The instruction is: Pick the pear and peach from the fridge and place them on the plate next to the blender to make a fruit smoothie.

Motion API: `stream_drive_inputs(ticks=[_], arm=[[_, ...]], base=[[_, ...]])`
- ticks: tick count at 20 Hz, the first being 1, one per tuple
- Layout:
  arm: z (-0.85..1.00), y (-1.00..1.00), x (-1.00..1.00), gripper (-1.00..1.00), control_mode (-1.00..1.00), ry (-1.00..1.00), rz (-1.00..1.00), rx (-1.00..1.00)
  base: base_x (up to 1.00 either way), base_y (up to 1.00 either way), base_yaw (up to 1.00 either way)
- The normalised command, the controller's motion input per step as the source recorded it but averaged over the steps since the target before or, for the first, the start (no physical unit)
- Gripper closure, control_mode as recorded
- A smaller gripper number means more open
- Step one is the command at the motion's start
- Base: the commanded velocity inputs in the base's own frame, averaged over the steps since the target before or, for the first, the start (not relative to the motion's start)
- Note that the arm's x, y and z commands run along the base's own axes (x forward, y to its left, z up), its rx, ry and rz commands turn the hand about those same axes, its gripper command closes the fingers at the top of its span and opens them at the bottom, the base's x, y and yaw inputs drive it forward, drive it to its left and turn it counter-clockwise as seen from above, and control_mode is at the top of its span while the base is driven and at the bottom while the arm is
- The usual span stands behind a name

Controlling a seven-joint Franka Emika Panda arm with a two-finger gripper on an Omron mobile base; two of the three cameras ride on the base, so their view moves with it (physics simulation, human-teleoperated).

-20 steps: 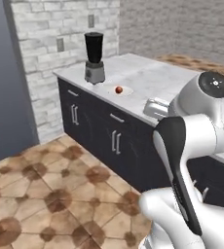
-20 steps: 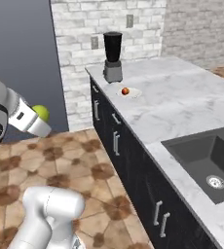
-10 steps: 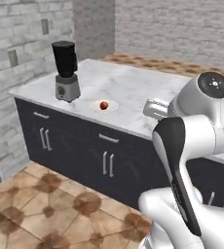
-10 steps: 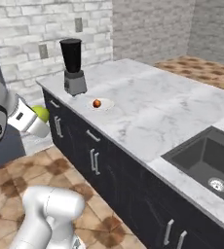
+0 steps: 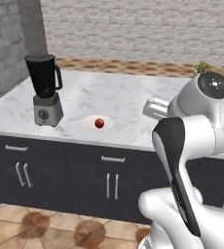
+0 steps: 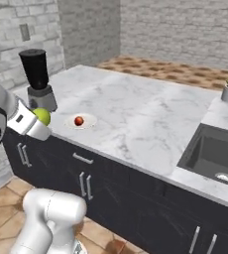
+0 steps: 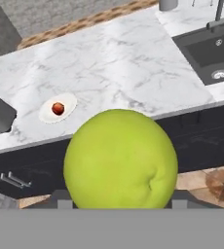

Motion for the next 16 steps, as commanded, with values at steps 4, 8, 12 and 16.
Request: stream_drive_inputs(ticks=[4,8,12,16], arm=[[0.0,0.0,0.0,1.0,1.0,0.0,0.0,0.0],[0.0,0.0,0.0,1.0,1.0,0.0,0.0,0.0],[0.0,0.0,0.0,1.0,1.0,0.0,0.0,0.0],[0.0,0.0,0.0,1.0,1.0,0.0,0.0,0.0]], base=[[0.35,0.53,-0.34],[0.5,0.23,-0.25],[0.11,0.67,-0.12],[0.16,0.79,-0.19]])
